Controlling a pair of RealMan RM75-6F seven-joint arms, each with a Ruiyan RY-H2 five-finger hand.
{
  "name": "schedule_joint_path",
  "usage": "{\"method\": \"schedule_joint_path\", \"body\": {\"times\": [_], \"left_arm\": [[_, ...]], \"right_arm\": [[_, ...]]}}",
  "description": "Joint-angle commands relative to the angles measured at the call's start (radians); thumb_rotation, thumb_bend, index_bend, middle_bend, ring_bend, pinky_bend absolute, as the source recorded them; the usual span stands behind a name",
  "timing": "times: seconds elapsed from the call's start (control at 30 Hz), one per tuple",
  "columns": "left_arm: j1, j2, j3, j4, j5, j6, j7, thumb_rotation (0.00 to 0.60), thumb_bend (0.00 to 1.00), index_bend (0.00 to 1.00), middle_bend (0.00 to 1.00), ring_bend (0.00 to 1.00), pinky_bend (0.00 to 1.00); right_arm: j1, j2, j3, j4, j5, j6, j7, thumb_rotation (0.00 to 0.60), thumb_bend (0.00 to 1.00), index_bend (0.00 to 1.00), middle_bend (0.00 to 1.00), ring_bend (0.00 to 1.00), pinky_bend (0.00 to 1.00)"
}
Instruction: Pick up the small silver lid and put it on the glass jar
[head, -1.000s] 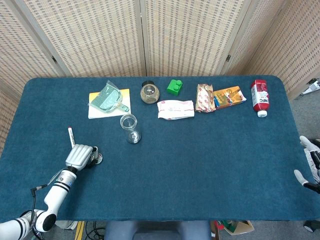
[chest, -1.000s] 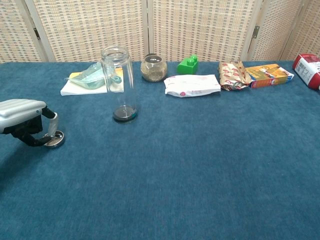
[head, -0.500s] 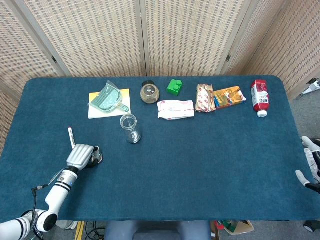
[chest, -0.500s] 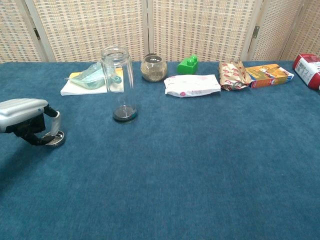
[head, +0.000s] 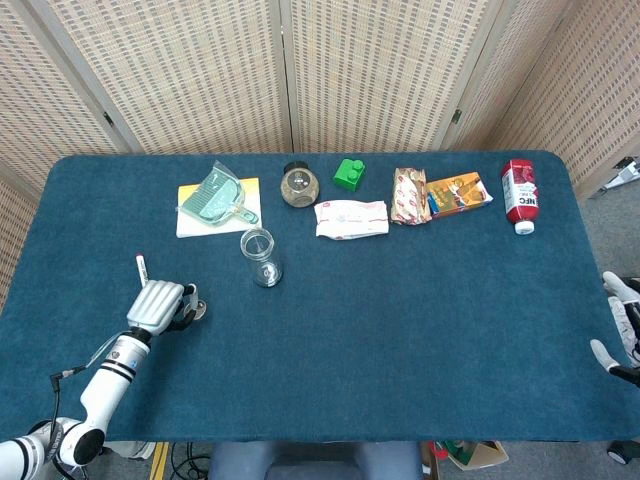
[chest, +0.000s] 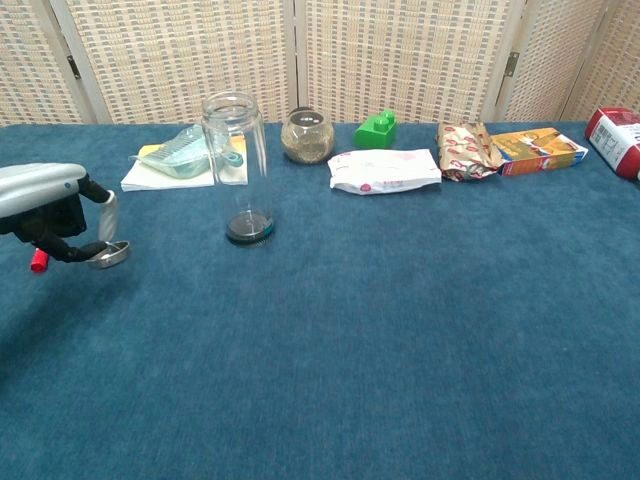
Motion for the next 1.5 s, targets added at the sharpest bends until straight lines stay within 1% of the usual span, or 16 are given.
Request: {"method": "schedule_joint_path", "body": {"times": [0.03, 0.23, 0.3, 0.43, 0.57, 0.7, 0.83, 1.07, 1.5], "left_arm": [[-0.005, 0.068, -0.025, -0.087, 0.0, 0.023, 0.019, 0.6, 0.51, 0.64, 1.0, 0.98, 1.0], [-0.019, 0.174, -0.074, -0.237, 0.004, 0.07, 0.063, 0.6, 0.51, 0.63, 1.0, 0.98, 1.0], [-0.026, 0.198, -0.091, -0.271, -0.001, 0.079, 0.071, 0.6, 0.51, 0.63, 1.0, 0.98, 1.0], [-0.042, 0.229, -0.129, -0.322, -0.005, 0.101, 0.074, 0.6, 0.51, 0.63, 1.0, 0.98, 1.0], [-0.069, 0.231, -0.163, -0.345, 0.004, 0.122, 0.082, 0.6, 0.51, 0.62, 1.0, 0.98, 1.0], [-0.106, 0.223, -0.187, -0.342, 0.005, 0.121, 0.108, 0.6, 0.51, 0.62, 1.0, 0.98, 1.0], [-0.148, 0.194, -0.214, -0.331, -0.011, 0.119, 0.119, 0.6, 0.51, 0.62, 1.0, 0.98, 1.0], [-0.221, 0.135, -0.232, -0.267, -0.063, 0.083, 0.152, 0.6, 0.51, 0.62, 1.0, 0.98, 1.0], [-0.306, 0.042, -0.217, -0.118, -0.146, 0.03, 0.196, 0.6, 0.51, 0.62, 1.0, 0.98, 1.0]], "right_arm": [[0.0, 0.0, 0.0, 0.0, -0.001, 0.001, 0.0, 0.6, 0.31, 0.02, 0.19, 0.08, 0.23], [0.002, 0.0, 0.003, 0.0, -0.006, 0.006, 0.002, 0.6, 0.31, 0.02, 0.19, 0.08, 0.23], [0.004, 0.002, 0.004, -0.002, -0.008, 0.006, 0.001, 0.6, 0.3, 0.02, 0.19, 0.08, 0.23], [0.005, 0.005, 0.005, -0.007, -0.012, 0.01, 0.001, 0.6, 0.3, 0.02, 0.19, 0.08, 0.23], [0.005, 0.005, 0.004, -0.01, -0.016, 0.011, -0.003, 0.6, 0.3, 0.02, 0.19, 0.08, 0.23], [0.005, 0.007, 0.002, -0.015, -0.023, 0.014, -0.006, 0.6, 0.3, 0.02, 0.19, 0.08, 0.23], [0.005, 0.01, 0.002, -0.02, -0.025, 0.017, -0.009, 0.6, 0.3, 0.02, 0.19, 0.08, 0.23], [0.005, 0.013, 0.002, -0.023, -0.026, 0.018, -0.011, 0.6, 0.3, 0.02, 0.19, 0.08, 0.23], [0.001, 0.013, 0.0, -0.019, -0.018, 0.017, -0.01, 0.6, 0.3, 0.02, 0.19, 0.08, 0.23]]}}
